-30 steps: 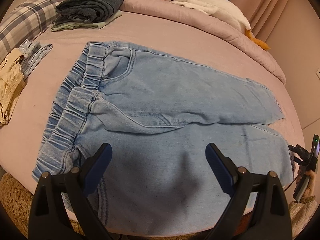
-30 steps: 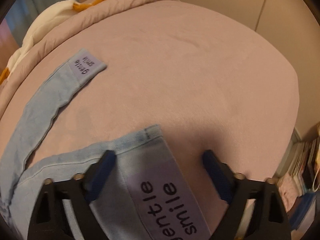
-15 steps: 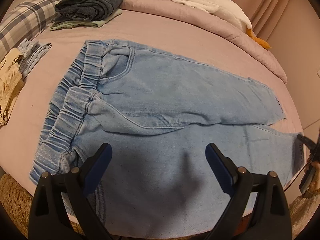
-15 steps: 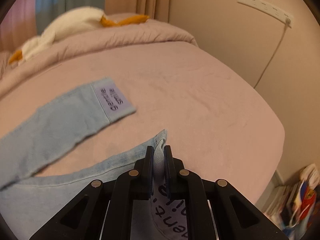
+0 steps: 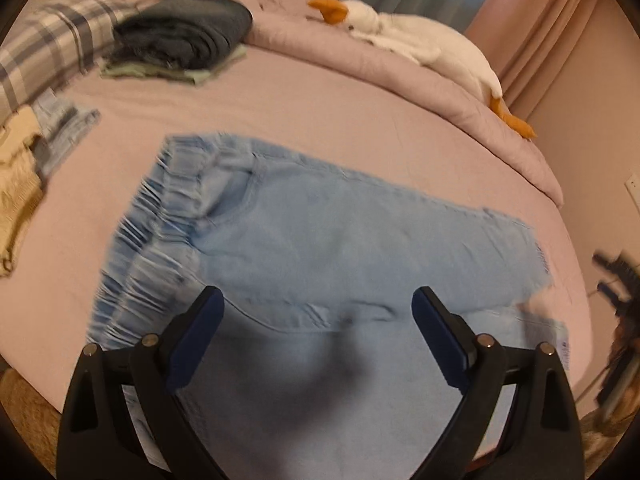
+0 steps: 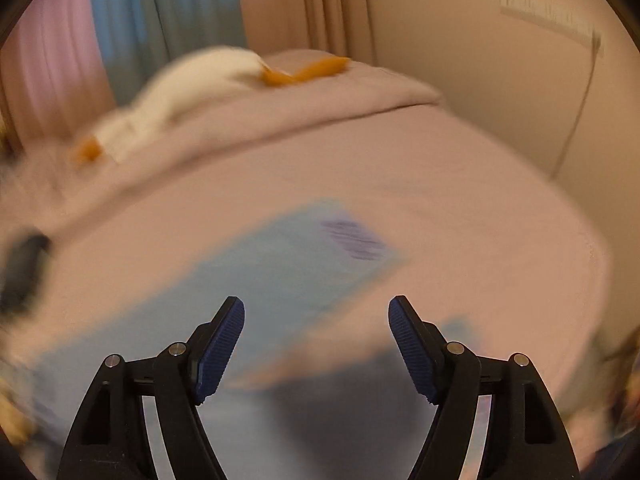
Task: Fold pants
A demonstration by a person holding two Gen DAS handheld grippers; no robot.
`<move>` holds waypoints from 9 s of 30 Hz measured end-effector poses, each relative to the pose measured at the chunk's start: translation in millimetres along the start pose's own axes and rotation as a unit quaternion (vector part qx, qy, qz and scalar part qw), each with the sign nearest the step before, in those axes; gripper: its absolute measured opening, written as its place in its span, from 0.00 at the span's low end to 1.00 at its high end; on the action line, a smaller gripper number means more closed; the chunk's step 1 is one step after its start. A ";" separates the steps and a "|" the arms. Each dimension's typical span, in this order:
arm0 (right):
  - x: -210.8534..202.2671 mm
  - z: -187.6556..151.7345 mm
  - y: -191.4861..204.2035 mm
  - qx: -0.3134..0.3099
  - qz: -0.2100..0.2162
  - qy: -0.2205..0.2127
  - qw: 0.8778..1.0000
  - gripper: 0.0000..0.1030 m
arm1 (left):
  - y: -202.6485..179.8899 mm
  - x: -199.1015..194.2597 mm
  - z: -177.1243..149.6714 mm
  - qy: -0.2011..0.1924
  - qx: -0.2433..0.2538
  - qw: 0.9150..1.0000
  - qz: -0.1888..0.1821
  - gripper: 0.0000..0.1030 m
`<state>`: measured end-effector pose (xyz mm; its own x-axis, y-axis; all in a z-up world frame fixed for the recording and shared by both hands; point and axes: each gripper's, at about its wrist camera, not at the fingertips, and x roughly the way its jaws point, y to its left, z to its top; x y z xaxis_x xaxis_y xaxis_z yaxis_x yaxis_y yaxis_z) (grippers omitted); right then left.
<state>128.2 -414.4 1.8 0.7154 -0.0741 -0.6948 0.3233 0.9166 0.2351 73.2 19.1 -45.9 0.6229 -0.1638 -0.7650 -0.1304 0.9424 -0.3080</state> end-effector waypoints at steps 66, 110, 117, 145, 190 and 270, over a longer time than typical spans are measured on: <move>120.1 17.6 79.3 -0.004 -0.028 0.075 0.997 0.04 | 1.6 94.2 98.8 0.089 -0.156 0.983 -0.032 0.60; -23.1 -115.5 -96.8 0.156 0.003 0.036 0.987 0.03 | 29.2 14.3 -83.2 0.180 -0.131 0.962 -0.155 0.13; -0.9 -125.4 -107.5 0.165 0.005 0.068 0.984 0.08 | 40.2 -7.4 -69.7 0.120 -0.122 0.977 -0.124 0.29; 1.0 -131.1 -109.4 0.171 -0.013 0.061 0.983 0.25 | 85.0 -1.9 -65.0 0.044 -0.098 0.993 -0.038 0.43; 5.4 -132.5 -94.3 0.140 -0.053 0.066 0.987 0.27 | 80.9 0.5 -68.4 0.047 -0.080 0.995 -0.030 0.43; 5.1 -128.7 -88.5 0.122 -0.067 0.080 0.987 0.36 | 73.6 4.9 -68.4 0.048 -0.063 0.997 -0.015 0.43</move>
<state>23.5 -445.3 -110.0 0.5556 -0.1066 -0.8246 0.5620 0.7790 0.2779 13.9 67.7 -111.0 0.5513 -0.2239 -0.8037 -0.2130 0.8936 -0.3950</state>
